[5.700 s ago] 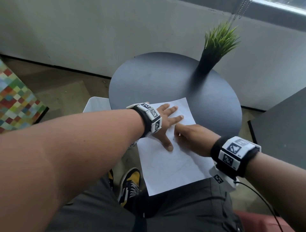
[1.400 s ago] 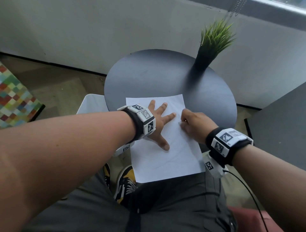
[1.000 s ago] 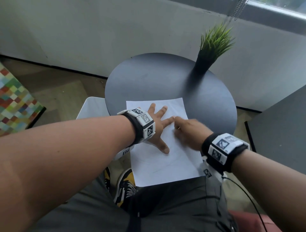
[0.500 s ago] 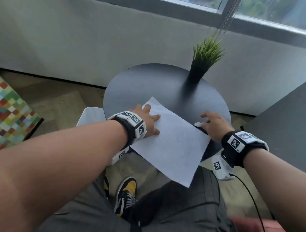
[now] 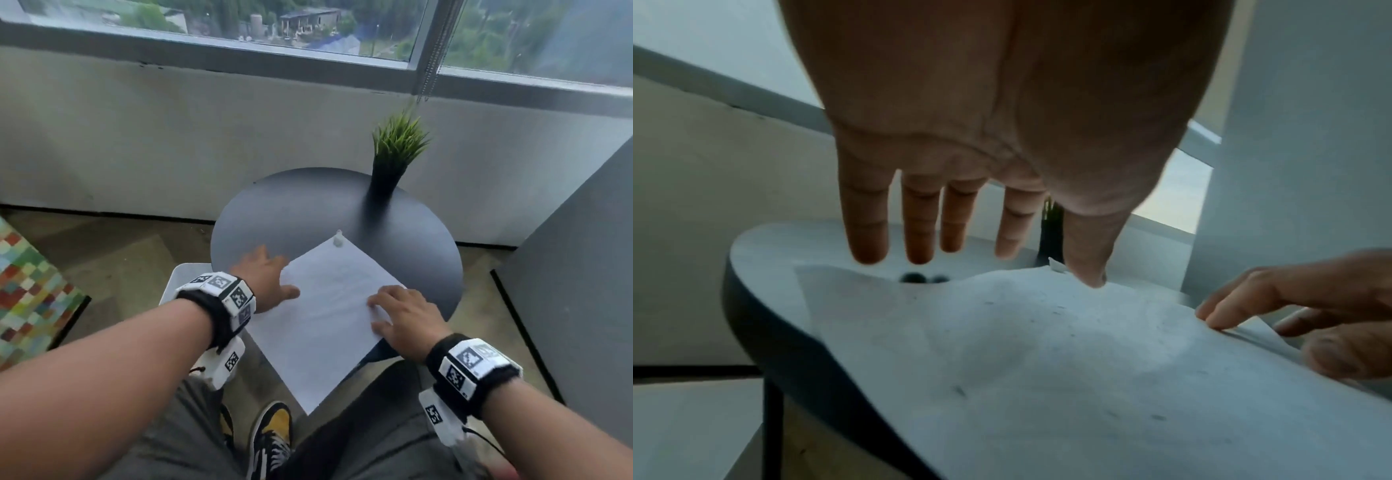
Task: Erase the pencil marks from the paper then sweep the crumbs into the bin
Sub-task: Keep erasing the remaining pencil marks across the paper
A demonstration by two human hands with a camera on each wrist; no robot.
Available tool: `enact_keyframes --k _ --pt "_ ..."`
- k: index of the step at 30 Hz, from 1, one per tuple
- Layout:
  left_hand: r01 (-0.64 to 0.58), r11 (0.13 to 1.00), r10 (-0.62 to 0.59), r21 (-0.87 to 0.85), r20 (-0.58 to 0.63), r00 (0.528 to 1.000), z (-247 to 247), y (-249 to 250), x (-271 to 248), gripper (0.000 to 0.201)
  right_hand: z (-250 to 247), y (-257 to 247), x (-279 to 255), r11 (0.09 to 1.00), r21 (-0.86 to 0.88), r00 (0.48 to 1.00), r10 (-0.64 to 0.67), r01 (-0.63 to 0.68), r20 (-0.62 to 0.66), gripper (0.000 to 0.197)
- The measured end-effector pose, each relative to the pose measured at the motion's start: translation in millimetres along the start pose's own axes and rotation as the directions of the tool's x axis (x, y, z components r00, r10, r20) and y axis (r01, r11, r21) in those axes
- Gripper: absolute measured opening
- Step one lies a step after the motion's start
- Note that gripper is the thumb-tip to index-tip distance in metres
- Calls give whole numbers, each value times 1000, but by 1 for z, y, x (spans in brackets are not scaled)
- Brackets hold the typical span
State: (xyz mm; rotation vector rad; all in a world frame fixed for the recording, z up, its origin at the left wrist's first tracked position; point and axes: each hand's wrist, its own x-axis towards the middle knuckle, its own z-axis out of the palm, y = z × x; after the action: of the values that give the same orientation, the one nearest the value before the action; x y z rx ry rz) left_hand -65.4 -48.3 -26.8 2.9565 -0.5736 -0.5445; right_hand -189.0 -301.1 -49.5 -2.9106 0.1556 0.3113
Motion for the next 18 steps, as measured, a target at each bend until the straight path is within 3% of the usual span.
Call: enact_keyframes --k 2,5,11,14,18 --pt "64 998 -64 17 13 998 5 1 6 71 1 1 5 1000 2 1000 3 -3 3 42" --pt "133 986 -131 -104 28 991 5 5 15 67 2 1 9 1000 22 1000 -6 5 25 44" --pt "90 946 -69 -311 78 995 -3 10 25 39 -7 -6 15 999 -9 998 35 -35 46 41" --pt "95 923 -72 -372 74 995 -4 11 27 31 -22 -15 41 997 26 997 72 -72 -5 38" --pt "143 909 -110 -392 106 988 1 9 23 37 -43 -37 97 987 152 997 61 -54 -39 36"
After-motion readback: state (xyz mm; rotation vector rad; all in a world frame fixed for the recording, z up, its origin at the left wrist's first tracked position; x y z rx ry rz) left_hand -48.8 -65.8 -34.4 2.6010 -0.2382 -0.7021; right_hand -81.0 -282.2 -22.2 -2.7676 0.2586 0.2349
